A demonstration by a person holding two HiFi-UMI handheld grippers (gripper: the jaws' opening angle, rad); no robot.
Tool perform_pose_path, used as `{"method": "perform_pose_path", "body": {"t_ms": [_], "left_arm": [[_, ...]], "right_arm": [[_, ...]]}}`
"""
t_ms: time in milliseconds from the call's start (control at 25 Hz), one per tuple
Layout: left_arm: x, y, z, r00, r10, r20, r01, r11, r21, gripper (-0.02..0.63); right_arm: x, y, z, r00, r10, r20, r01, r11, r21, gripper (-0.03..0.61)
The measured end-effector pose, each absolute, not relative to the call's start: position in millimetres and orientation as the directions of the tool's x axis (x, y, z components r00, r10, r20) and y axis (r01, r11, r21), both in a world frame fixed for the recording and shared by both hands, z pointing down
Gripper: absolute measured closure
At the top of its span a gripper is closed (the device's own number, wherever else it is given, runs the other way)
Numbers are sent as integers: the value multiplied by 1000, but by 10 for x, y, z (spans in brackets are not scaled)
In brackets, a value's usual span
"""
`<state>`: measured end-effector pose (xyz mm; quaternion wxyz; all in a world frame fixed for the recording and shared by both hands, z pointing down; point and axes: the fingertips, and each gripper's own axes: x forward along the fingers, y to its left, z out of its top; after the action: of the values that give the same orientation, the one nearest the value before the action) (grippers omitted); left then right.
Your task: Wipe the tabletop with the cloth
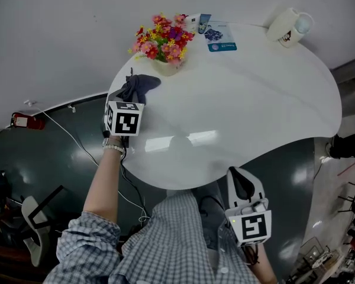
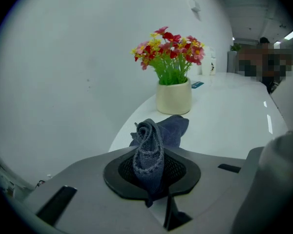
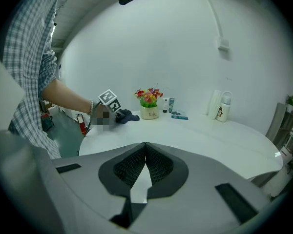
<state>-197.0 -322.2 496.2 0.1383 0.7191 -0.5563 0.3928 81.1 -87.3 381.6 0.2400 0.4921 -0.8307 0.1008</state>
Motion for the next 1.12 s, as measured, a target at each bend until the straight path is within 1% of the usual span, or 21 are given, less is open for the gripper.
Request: {"method": "perform_pose_path", "body": {"t_ms": [200, 600, 1120], "left_arm": [[-1559, -3094, 4966, 113, -700, 705, -903, -368, -221, 560], [-733, -3104, 4986, 226, -668, 709, -874, -460, -155, 560], [670, -2819, 5001, 433, -580, 690, -761, -645, -65, 560]], "right_arm": [[934, -879, 3774, -399, -774, 491, -870, 489, 63, 569], [1195, -859, 3777, -388, -780, 490, -878, 474, 60, 569], [1654, -804, 3632, -325, -825, 462, -912, 402, 77, 569]]}}
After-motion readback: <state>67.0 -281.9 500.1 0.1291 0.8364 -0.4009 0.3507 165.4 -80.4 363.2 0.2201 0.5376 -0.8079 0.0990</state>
